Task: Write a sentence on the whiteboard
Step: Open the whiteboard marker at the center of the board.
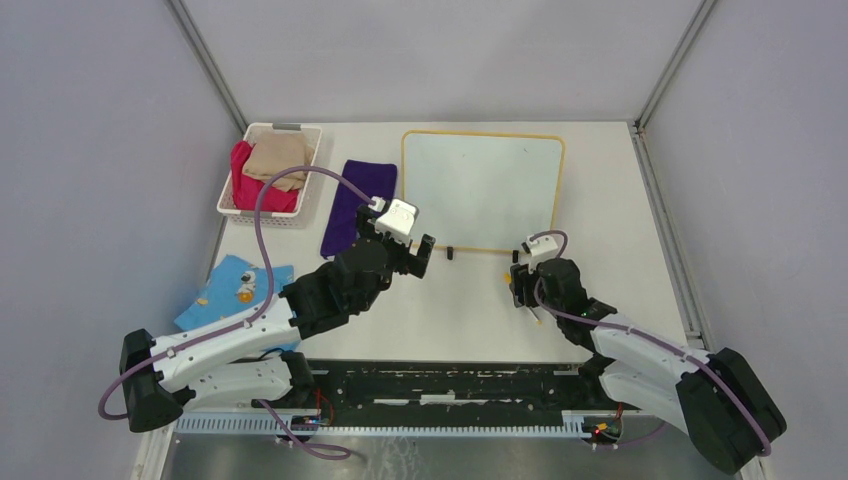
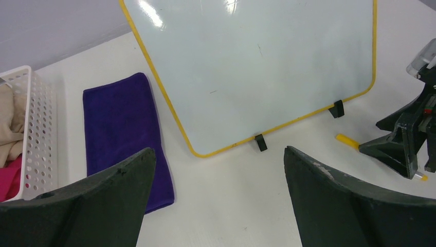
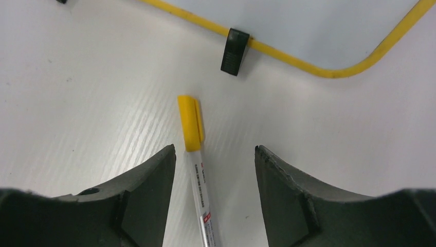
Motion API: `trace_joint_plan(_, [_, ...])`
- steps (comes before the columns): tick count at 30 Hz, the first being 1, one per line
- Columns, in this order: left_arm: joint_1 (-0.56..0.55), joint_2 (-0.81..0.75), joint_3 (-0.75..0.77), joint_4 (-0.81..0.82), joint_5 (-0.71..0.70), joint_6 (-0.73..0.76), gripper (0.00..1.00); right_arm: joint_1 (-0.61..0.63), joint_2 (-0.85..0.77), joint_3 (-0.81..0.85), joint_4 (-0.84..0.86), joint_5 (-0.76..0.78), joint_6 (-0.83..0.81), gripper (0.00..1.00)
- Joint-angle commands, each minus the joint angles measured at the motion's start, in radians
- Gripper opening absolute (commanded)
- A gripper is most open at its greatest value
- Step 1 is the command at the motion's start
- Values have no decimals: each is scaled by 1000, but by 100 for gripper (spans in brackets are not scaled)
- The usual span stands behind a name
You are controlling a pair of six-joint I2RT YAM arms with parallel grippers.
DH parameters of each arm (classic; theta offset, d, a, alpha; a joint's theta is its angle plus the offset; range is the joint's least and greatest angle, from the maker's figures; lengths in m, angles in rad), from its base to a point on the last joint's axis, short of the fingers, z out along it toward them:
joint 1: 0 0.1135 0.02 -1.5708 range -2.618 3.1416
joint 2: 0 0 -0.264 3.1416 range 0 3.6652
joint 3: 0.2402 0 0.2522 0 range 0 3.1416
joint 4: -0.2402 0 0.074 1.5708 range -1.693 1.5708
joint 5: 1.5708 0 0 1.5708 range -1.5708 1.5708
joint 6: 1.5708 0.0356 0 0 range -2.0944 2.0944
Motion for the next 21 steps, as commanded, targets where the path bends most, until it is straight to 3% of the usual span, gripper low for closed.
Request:
trace_joint_plan(1, [1, -19, 48, 11, 23, 7, 100, 5, -28, -3, -73, -18, 20, 64])
trace_joint_plan(9, [-1, -14, 54, 1, 8, 7, 100, 4, 51, 3, -97, 0, 30, 63])
trace_joint_plan(21, [-1, -15, 58, -7, 11, 9, 100, 59, 105, 32, -151, 36, 30, 46])
